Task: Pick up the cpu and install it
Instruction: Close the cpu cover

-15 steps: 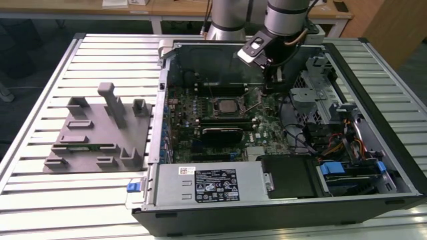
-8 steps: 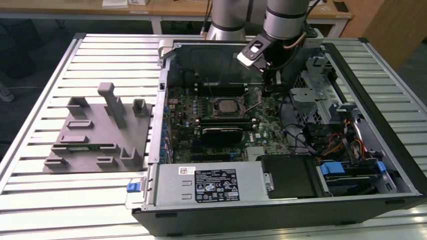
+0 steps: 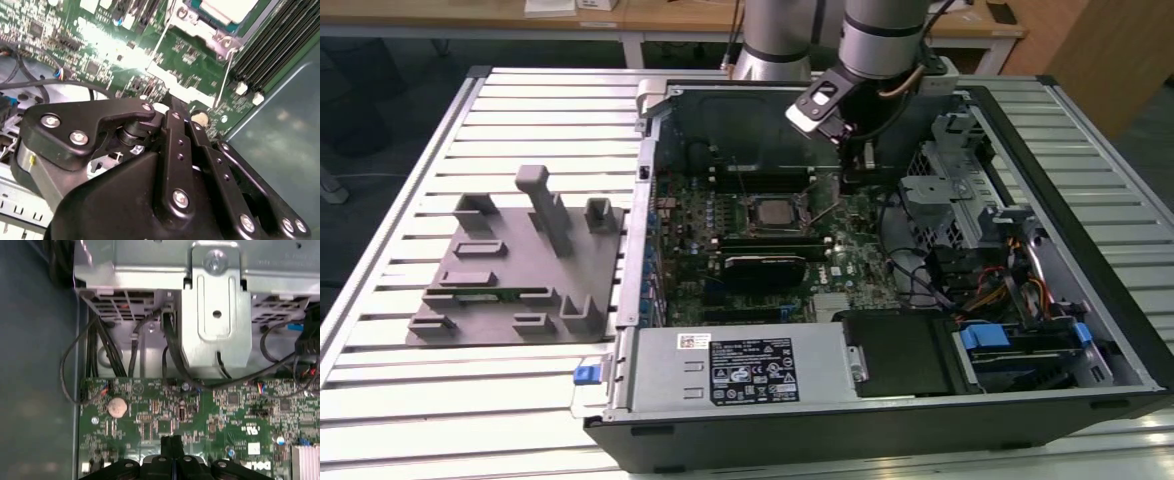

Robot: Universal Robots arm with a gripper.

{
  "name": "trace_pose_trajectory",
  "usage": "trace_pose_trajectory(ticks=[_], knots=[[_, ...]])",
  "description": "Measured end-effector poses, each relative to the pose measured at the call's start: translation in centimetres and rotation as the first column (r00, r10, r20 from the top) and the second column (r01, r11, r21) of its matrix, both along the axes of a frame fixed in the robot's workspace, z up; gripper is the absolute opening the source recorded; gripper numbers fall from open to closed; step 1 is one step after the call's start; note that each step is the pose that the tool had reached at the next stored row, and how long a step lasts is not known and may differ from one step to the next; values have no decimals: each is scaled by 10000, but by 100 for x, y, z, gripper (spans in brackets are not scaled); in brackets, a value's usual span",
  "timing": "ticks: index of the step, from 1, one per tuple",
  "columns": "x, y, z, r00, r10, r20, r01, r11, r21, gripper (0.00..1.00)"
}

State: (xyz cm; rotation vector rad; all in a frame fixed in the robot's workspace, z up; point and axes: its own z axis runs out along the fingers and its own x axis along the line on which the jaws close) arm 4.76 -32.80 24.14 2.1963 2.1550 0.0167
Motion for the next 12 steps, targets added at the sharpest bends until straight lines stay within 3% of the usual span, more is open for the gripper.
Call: trace_pose_trajectory(ticks=[12], knots=[[-374,0,0,10000,-1,4,1,10000,0,11]])
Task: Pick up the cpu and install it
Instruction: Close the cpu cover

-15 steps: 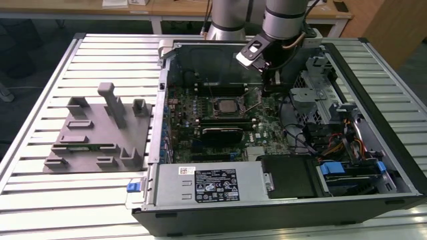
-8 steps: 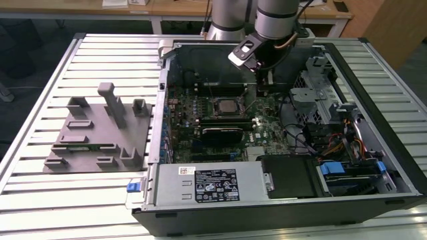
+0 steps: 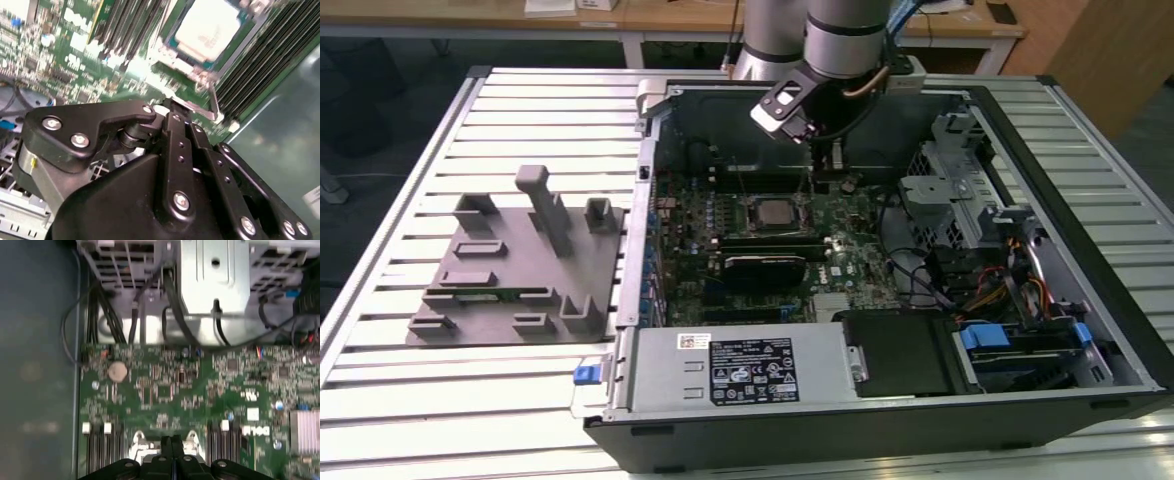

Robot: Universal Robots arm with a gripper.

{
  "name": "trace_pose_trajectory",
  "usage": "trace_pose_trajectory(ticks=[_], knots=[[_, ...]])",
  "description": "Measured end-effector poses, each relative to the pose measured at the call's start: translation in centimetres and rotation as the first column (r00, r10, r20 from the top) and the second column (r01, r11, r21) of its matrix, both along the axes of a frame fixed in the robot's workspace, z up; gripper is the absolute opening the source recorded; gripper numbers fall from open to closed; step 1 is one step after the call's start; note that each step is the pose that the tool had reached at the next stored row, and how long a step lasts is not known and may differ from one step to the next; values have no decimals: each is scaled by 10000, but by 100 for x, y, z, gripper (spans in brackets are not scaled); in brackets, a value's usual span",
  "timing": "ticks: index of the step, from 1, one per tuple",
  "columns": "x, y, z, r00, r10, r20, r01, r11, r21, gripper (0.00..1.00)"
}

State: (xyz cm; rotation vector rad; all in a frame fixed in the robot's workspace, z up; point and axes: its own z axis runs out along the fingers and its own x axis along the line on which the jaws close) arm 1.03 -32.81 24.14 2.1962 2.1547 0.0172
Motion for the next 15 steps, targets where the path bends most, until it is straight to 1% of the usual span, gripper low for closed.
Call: trace_pose_trajectory(ticks=[7,11,15], knots=[[-222,0,0,10000,1,2,-1,10000,-2,11],[-273,0,-6,10000,0,4,0,10000,-2,11],[-314,0,-25,10000,1,-3,-1,10000,-28,11]])
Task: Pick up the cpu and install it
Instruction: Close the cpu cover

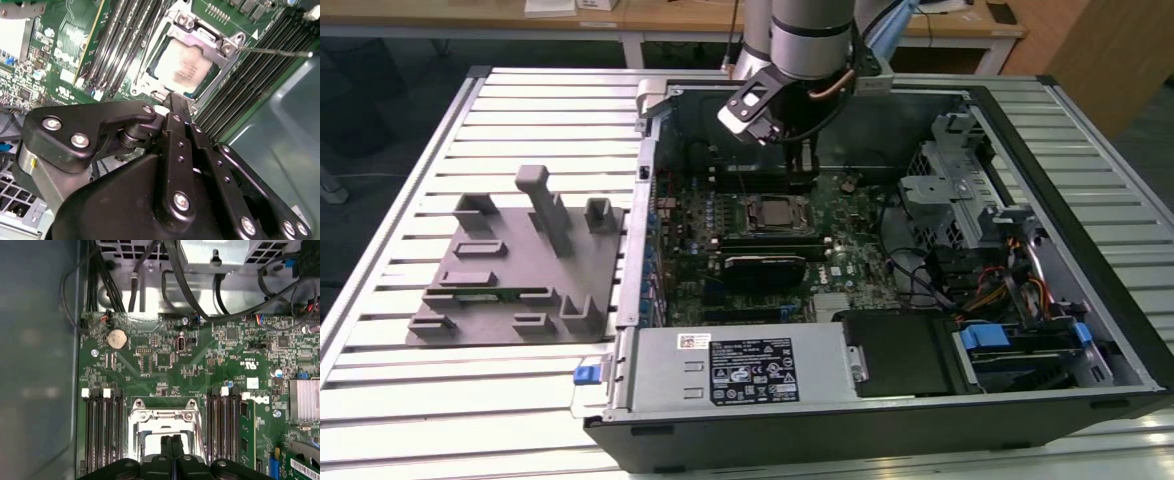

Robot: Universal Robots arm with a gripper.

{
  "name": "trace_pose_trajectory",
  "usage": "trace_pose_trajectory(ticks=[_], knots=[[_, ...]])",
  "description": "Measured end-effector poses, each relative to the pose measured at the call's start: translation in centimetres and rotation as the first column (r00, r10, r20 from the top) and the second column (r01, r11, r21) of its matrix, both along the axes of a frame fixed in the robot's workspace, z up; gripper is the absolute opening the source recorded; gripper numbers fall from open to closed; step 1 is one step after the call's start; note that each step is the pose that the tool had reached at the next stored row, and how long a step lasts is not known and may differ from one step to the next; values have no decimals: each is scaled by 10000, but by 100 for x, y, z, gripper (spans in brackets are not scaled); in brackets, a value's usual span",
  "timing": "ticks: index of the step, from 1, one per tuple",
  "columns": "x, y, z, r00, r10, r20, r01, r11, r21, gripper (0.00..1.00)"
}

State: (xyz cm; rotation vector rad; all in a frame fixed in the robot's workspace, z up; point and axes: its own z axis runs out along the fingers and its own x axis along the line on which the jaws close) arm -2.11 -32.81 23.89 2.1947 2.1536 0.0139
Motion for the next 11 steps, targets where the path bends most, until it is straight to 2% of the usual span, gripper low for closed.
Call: trace_pose_trajectory(ticks=[7,11], knots=[[-59,-22,-46,10000,0,-34,0,10000,-49,11],[-113,-29,-93,10000,0,-76,0,10000,-68,11]])
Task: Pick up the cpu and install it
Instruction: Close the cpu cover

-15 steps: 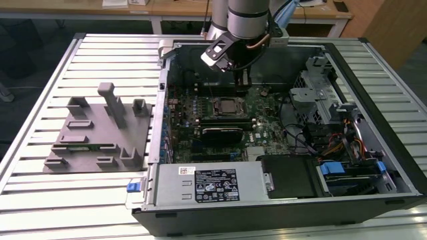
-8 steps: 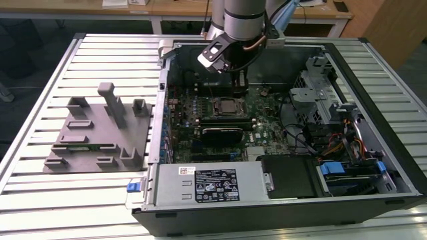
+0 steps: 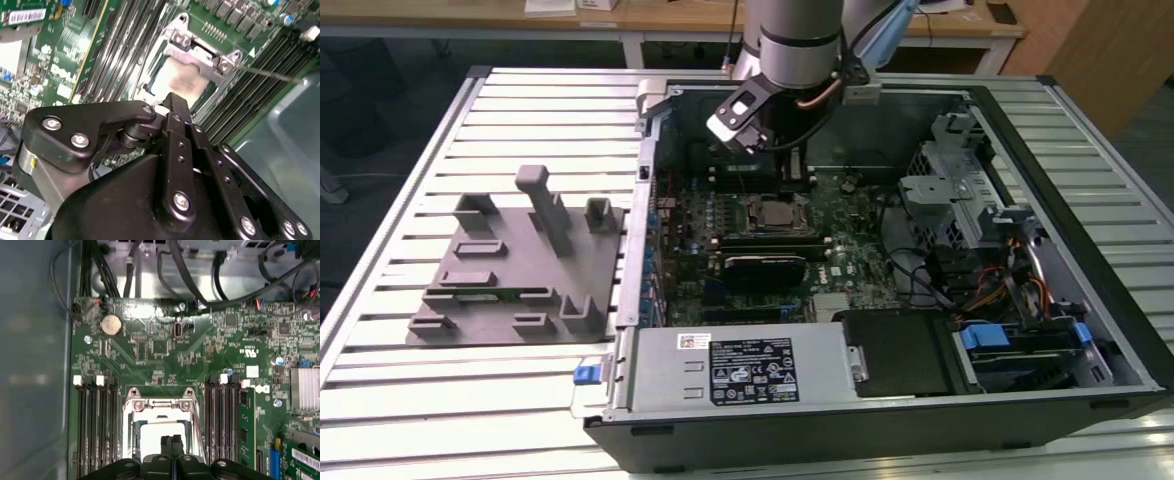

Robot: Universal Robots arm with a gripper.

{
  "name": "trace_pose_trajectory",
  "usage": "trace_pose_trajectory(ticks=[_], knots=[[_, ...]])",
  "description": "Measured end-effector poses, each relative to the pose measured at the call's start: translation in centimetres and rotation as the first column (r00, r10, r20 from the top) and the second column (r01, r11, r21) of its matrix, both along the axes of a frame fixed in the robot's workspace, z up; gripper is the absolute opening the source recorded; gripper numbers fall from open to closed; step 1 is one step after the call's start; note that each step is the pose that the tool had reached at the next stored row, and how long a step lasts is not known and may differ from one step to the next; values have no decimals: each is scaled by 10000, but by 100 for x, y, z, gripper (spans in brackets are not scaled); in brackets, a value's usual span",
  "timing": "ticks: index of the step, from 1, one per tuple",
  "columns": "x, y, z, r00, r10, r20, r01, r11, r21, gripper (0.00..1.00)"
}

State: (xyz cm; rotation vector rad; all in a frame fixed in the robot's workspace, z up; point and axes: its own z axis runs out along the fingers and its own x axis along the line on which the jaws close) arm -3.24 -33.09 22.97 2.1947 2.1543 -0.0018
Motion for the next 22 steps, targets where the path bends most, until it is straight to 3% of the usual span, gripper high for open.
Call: trace_pose_trajectory(ticks=[4,12,17,22], knots=[[-49,-2,-39,10000,1,-52,-1,10000,-11,11],[-59,-2,-45,10000,41,-56,-42,10000,-12,11],[-59,-2,-45,9972,739,-56,-739,9973,-12,11],[-59,-3,-45,9866,1632,-56,-1632,9866,-12,11]])
